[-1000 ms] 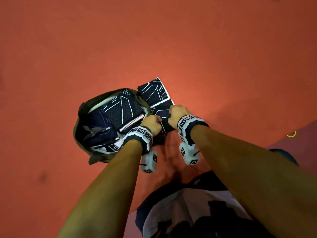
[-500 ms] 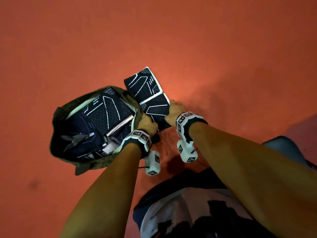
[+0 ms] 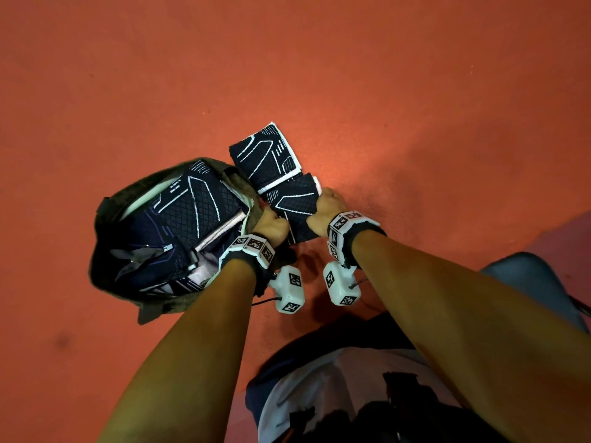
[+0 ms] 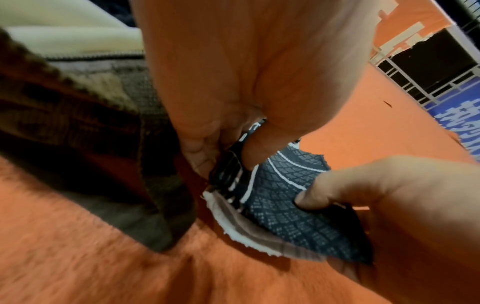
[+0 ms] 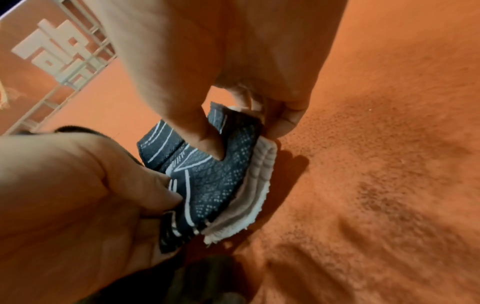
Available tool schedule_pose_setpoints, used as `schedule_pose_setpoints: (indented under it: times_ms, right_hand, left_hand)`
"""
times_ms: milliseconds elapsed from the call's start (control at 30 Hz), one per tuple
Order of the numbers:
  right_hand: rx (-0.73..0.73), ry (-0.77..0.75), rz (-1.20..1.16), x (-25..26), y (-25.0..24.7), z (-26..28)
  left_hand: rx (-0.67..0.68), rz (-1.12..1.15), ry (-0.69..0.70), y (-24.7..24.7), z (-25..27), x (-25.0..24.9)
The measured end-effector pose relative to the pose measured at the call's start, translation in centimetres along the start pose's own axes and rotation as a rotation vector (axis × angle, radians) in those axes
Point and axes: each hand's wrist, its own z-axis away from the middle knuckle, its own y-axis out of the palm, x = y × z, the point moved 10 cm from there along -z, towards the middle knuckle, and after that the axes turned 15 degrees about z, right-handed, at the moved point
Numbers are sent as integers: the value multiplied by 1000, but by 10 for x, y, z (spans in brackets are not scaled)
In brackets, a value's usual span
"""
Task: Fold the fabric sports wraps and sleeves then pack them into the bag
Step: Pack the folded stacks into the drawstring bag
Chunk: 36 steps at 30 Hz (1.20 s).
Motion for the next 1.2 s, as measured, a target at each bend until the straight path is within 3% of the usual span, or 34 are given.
schedule_pose_setpoints:
  times_ms: [133,267,333,467,600,833,1200]
  right_hand:
    - [-8,39,-177,-4,-11,12]
    - [-45,-38,-227,10,-28,28]
    - [-104,-54,-245,17,-39,37]
    - [-200,-80,-259,42,-58,60]
    - [-224,-157,-252,85,-72,84]
    - [-250,-379,-163,168,-60,124]
    - [-32,-646,147,255,15,157]
  left_hand:
    - [36,66,33,2,21,-15]
    - [72,170,78,1,7,-13]
    - [114,233,101,-4,37,-39]
    - [147,272,119,-29,78,-73]
    - [69,308,151,-74,91,-80]
    - [-54,480,155,-153,110,-54]
    - [-228,499,97,-236,126,14]
